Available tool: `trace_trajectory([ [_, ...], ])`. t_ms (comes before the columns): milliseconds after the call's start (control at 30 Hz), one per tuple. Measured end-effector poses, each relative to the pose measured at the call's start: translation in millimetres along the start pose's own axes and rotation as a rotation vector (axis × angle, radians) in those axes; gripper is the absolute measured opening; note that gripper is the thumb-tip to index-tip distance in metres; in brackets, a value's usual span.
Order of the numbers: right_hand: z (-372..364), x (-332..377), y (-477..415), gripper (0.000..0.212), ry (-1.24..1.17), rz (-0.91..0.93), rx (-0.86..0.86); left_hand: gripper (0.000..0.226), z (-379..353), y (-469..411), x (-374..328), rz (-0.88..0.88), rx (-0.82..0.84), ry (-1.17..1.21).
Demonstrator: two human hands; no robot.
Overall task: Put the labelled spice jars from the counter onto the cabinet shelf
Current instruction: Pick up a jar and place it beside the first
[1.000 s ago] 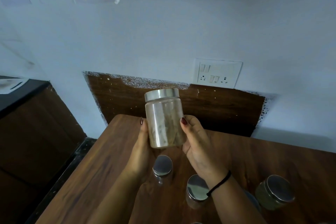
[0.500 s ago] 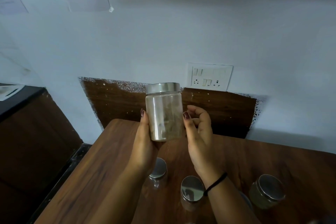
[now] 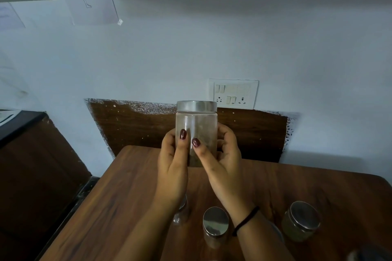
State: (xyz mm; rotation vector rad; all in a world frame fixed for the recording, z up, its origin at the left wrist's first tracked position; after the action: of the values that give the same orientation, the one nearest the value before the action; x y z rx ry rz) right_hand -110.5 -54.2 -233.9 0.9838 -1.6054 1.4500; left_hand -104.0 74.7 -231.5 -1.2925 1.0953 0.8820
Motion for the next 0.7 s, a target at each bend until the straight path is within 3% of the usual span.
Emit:
trace_trajectory([
  [200,14,6,1,0.053,-0.176,0.008,-0.025,0.069,-3,-1,4,0.14,0.038,0.274],
  [433,15,7,9,0.056,-0.211,-0.013,-0.021,0.059,-24,6,11,0.226,0.135,0.346],
  [700,25,18,9,0.038,0.021,0.026,-0.097,0.065,-25,7,8,0.224,0.067,0.312],
])
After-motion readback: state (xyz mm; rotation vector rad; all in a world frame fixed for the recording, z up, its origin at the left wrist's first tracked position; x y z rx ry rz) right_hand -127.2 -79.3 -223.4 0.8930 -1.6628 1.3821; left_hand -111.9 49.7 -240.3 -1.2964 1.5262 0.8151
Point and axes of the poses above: each hand's wrist, its own y-axis away from the middle knuckle, its own z-axis out of the back of the hand, x = y × z, the point moved 9 cm from there along -y, towards the middle knuckle, and after that the axes turned 10 degrees about x, right-handed, at the moved point
